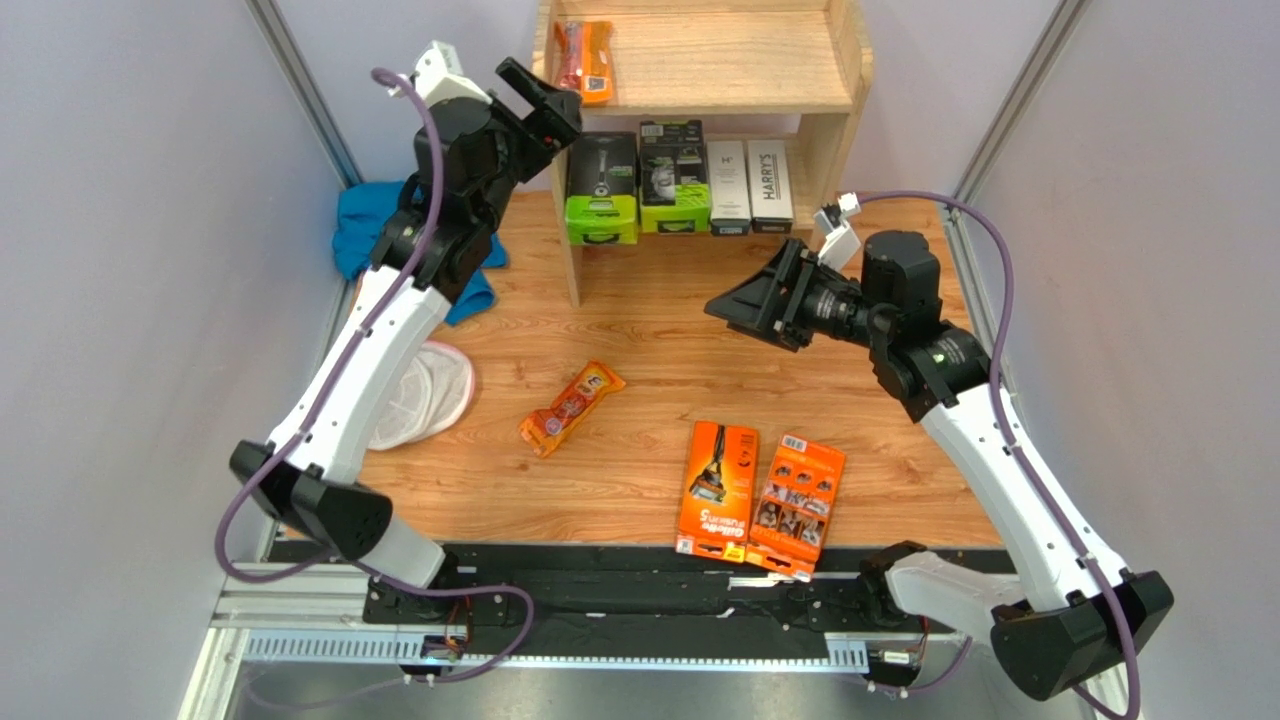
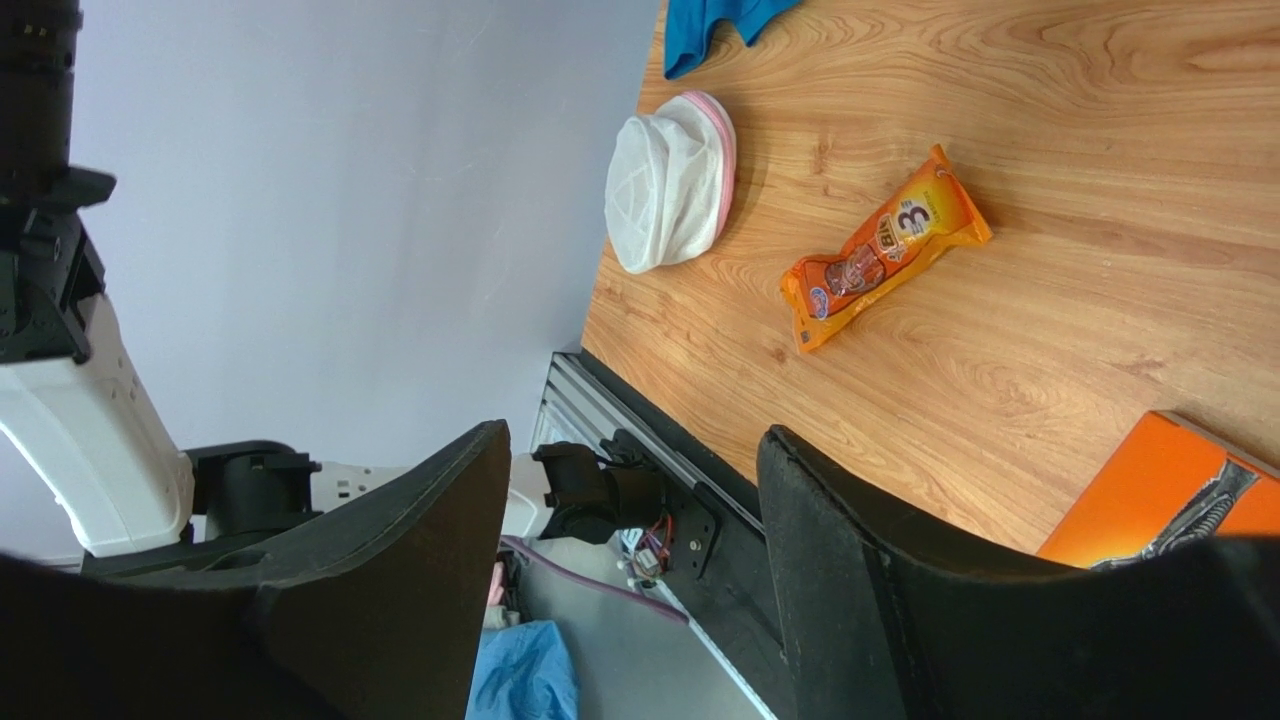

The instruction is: Place and organize the shaving razors onto the shelf

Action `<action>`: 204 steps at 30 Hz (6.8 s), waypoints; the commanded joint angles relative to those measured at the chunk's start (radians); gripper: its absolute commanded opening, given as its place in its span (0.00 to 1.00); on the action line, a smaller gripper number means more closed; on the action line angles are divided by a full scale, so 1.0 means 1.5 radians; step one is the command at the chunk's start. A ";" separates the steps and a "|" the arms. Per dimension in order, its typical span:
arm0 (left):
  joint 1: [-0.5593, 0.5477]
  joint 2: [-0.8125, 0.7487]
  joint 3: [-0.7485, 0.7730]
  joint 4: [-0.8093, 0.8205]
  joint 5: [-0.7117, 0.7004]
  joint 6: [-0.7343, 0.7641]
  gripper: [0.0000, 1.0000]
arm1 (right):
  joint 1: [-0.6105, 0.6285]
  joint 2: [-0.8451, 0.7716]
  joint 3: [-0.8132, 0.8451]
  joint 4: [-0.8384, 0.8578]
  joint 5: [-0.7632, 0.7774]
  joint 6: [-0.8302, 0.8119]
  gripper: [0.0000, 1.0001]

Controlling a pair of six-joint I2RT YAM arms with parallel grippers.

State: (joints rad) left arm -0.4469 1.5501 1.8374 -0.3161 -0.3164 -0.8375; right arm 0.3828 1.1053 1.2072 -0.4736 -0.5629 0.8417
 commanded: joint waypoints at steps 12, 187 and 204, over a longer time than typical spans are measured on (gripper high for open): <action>0.003 -0.374 -0.379 -0.102 0.186 0.196 0.99 | -0.002 -0.114 -0.114 -0.005 0.030 0.002 0.74; -0.322 -0.286 -0.330 -0.378 0.017 0.281 0.00 | 0.217 -0.227 -0.147 -0.056 0.421 0.023 0.83; -0.305 -0.143 0.005 -0.425 0.145 0.353 0.00 | 0.217 -0.534 -0.507 -0.172 0.384 0.100 0.83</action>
State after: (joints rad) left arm -0.9234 1.2823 1.7081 -0.9318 -0.1730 -0.3668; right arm 0.7097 0.3550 0.4351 -0.7094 0.0170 0.9909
